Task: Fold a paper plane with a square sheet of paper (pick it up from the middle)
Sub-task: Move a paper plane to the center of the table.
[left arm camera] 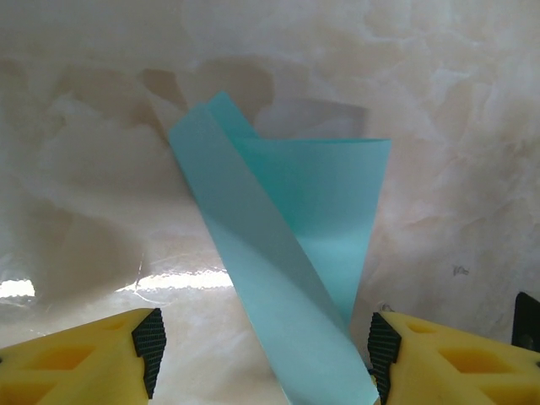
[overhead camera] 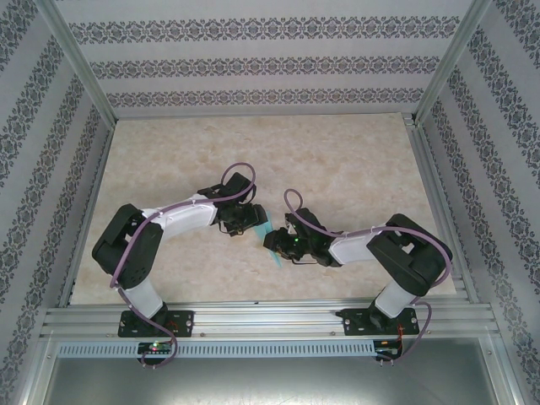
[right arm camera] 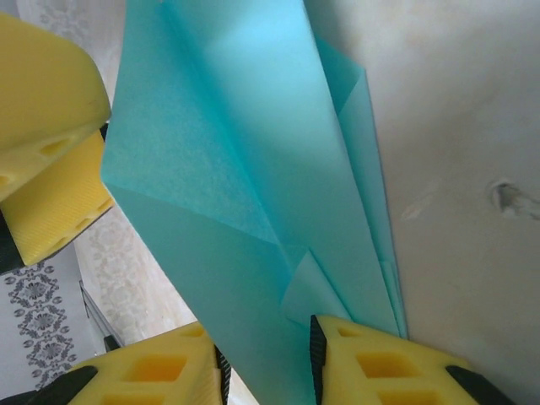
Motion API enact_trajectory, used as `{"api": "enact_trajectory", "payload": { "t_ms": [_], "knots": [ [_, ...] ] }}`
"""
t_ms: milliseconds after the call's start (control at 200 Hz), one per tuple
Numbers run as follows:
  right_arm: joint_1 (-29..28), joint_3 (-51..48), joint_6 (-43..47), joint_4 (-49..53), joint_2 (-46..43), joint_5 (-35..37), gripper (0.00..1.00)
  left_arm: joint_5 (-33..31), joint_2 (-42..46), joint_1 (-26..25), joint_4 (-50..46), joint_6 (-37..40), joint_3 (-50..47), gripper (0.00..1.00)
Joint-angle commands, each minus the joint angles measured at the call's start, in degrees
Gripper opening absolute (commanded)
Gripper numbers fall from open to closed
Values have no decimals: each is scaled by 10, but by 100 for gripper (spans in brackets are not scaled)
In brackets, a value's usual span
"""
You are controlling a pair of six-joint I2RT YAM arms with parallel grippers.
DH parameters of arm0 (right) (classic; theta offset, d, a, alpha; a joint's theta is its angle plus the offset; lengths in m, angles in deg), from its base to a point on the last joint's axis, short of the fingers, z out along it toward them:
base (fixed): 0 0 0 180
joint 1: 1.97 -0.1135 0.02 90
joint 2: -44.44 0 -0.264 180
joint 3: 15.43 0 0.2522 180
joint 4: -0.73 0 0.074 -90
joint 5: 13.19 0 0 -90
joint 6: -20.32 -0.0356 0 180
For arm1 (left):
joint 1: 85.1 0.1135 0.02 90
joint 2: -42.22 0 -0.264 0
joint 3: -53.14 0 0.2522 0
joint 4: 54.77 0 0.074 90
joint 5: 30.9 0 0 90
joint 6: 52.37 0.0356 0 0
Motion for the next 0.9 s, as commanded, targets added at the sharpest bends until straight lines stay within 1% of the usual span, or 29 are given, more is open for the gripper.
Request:
{"api": "enact_trajectory", "payload": {
  "t_ms": [0,40,210,305,390,480,570,630,679,789,899],
  "knots": [
    [-8,-6,0,-5,-19,14,34,13,2,-2,17,-11,15,71],
    [-8,-7,4,-1,-25,14,35,13,6,-2,16,-12,14,73],
    [0,-10,34,31,-74,19,37,18,16,-2,15,-16,6,72],
    [8,-9,66,90,-117,38,38,28,14,-2,13,-15,5,67],
    [22,-11,92,144,-156,63,42,29,12,-2,12,-17,2,59],
    [44,-7,117,190,-179,70,43,28,13,-2,11,-17,-1,52],
    [65,-1,134,213,-188,65,43,28,12,-2,6,-14,-1,51],
    [74,2,141,223,-189,61,43,28,12,-2,4,-13,1,52],
    [78,3,144,225,-189,60,43,28,13,-2,6,-15,2,58],
    [78,5,146,225,-185,60,43,36,17,-2,22,-22,6,68],
    [78,4,142,215,-170,56,44,45,8,-2,24,-28,22,73]
  ]
}}
